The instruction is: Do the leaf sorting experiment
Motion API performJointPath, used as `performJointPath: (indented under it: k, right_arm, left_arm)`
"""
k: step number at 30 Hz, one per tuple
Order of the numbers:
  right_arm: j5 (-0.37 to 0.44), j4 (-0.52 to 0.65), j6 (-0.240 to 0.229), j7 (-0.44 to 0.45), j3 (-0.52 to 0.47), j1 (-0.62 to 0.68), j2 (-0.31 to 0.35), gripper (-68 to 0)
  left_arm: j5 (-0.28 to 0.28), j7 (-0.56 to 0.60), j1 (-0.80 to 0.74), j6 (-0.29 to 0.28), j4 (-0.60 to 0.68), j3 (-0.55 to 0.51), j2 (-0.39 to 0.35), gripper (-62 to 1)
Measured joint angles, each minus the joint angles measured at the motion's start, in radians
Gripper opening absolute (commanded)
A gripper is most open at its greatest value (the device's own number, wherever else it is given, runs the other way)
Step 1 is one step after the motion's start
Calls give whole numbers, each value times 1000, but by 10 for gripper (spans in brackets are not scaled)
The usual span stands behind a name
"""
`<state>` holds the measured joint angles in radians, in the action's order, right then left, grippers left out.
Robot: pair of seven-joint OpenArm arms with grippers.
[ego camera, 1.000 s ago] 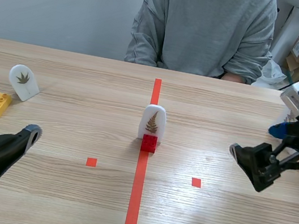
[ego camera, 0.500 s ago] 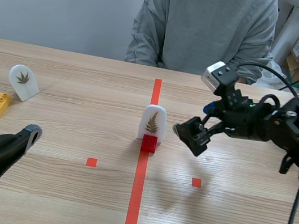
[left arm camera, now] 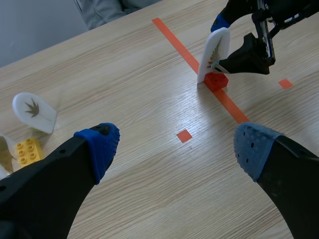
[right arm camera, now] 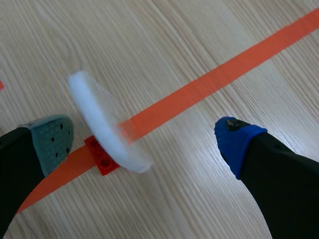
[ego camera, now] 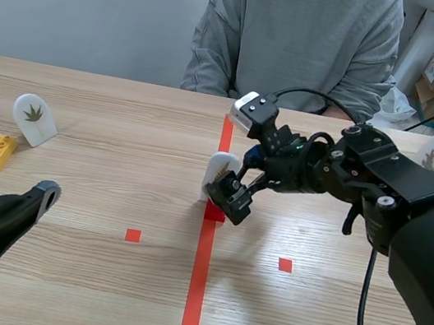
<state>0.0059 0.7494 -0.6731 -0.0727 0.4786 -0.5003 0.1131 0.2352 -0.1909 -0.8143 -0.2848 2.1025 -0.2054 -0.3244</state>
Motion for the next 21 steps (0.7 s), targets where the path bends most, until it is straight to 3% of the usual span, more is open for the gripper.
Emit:
performJointPath:
  k: [2, 4, 6, 10, 21]
  right_arm:
    - [-18, 0, 4, 16, 37, 0, 0, -115]
    - [-18, 0, 10, 24, 72, 0, 0, -180]
    - [-17, 1, 46, 24, 87, 3, -3, -234]
    - [-17, 2, 79, 27, 86, 6, -5, -246]
    - [-17, 2, 78, 35, 84, 6, 1, -478]
  left_arm:
    - [0, 0, 0, 0, 0, 0, 0, -112]
    - [0, 0, 0, 0, 0, 0, 0, -112]
    - [0, 0, 0, 0, 0, 0, 0, -112]
    - [0, 0, 0, 0, 0, 0, 0, -112]
    - [0, 0, 0, 0, 0, 0, 0, -112]
